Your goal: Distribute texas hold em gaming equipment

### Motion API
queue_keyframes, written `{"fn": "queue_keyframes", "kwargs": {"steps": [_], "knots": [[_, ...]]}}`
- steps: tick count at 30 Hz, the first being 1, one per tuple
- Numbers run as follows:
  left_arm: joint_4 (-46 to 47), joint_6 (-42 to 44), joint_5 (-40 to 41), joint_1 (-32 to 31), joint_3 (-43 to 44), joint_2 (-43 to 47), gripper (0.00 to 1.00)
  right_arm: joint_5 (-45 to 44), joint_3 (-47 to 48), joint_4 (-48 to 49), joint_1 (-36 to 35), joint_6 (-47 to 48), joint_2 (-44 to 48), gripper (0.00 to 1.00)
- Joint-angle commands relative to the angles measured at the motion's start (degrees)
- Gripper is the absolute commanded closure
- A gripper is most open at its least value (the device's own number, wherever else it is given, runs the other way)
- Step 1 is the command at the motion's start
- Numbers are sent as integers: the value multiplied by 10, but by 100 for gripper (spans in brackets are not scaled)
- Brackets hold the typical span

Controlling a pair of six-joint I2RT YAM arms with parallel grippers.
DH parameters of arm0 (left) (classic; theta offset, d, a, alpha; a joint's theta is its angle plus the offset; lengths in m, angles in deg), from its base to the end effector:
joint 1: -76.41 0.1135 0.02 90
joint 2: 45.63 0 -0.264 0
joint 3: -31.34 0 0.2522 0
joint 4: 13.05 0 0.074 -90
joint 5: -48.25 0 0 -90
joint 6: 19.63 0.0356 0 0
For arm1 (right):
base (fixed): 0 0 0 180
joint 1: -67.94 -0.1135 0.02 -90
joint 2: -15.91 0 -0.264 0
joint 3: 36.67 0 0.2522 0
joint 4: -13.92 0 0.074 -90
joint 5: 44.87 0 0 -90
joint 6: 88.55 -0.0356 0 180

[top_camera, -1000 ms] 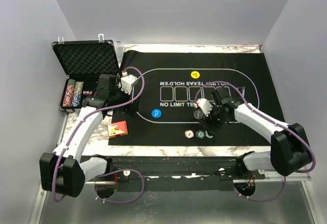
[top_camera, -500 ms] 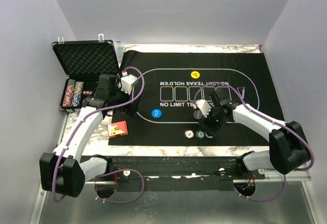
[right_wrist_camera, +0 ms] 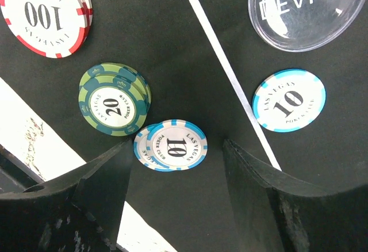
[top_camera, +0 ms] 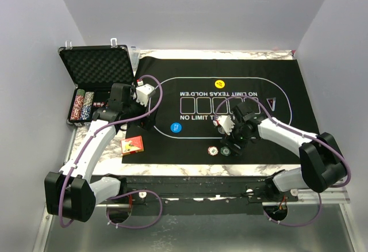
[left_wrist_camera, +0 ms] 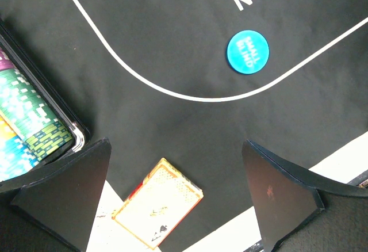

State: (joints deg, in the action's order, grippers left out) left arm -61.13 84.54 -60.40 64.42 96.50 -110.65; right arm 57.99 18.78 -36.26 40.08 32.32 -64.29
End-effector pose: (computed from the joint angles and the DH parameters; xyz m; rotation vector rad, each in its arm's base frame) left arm 0.2254 -0.0595 0.2734 0.6844 2.2822 -0.3730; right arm 0.2017 0.1156 0.1631 -1.4382 2.4692 0.3120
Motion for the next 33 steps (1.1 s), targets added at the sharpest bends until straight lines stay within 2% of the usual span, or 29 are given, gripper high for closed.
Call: {"fn": "queue_keyframes", "kwargs": {"steps": [1, 9, 13, 27, 33], "knots": [[6, 2, -8, 3, 3, -1, 1, -8, -13, 14, -12, -5, -6, 34], [6, 2, -7, 4, 2, -1, 1, -15, -10, 10, -16, -6, 0, 51], [6, 2, -7, 3, 2, -1, 1, -20, -1, -4, -16, -2, 10, 56], [5, 2, -19, 4, 3, 1, 1, 6, 58, -38, -16, -6, 33, 61], [1, -15, -41, 31, 22, -4, 1, 17, 138, -9, -51, -15, -23, 62]]}}
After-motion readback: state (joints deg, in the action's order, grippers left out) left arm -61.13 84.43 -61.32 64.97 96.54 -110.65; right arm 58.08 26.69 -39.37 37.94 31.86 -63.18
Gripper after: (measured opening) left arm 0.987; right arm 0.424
